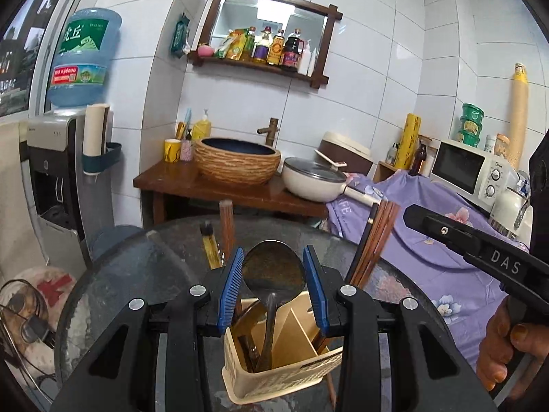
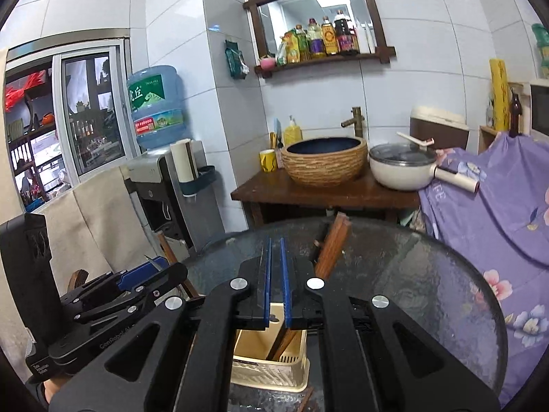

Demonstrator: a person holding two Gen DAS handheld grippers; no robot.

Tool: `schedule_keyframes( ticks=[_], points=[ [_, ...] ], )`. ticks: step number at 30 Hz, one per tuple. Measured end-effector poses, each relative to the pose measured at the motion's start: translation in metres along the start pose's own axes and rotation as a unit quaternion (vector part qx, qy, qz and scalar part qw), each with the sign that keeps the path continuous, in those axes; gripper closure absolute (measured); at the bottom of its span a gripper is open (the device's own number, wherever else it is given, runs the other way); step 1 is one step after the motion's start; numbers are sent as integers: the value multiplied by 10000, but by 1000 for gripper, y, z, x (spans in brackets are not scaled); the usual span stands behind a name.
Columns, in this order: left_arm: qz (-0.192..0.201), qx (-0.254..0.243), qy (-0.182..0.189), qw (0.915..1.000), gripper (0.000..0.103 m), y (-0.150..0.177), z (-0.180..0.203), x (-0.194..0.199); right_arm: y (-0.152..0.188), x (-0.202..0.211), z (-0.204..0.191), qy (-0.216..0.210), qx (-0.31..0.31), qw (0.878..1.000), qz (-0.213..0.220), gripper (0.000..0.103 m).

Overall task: Organize utensils
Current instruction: 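Open both tools to release the spoon and chopstick into the holder, then grasp a clear plastic spoon with the left tool while the right tool grasps a wooden chopstick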

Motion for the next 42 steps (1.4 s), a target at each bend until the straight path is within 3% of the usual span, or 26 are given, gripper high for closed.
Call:
schedule_keyframes(
  ticks=[7,9,11,15,19,21,24,27,30,36,41,42],
  points=[
    [-246,-103,-8,9996,68,26,2,-6,22,2,12,-45,-170,9998,-105,96],
    [-258,-99,9,9996,67,30,3,-5,30,4,17,-34,-228,9997,-118,85],
    [-274,-100,-6,9996,64,34,2,-6,35,8,23,-23,-320,9994,-97,42],
    [-200,-63,-95,9997,36,40,-1,4,49,15,37,206,-298,9993,8,33],
    [-88,-72,-157,9998,17,47,-1,22,64,18,55,575,-344,9977,68,19],
    [-115,-138,-219,9996,9,55,0,29,71,22,65,712,-445,9963,180,19],
    [-388,-379,-306,9981,7,77,6,30,90,21,78,866,-469,9951,-53,19],
    [-801,-637,-457,9937,7,105,12,28,114,15,88,992,-435,9934,-389,19],
    [-1161,-750,-364,9897,7,130,22,27,135,11,92,957,-485,9919,-677,19],
    [-1477,-940,-240,9843,7,164,38,30,177,-13,92,1209,-359,9802,-1527,21],
    [-1725,-907,-268,9805,7,188,41,30,199,-33,91,1431,-309,9698,-1950,56],
    [-1774,-936,-293,9792,7,191,41,31,204,-37,91,1440,-340,9678,-2038,57]
  ],
)
Point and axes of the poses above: each gripper's, at about its wrist camera, not at the fingertips, and x roughly against the way its jaws point, z to its right, y to its underside, the point moved 7 cm from there along -x, roughly the way its jaws point, and after that the axes turned 13 degrees about -x, right-handed, at the moved point
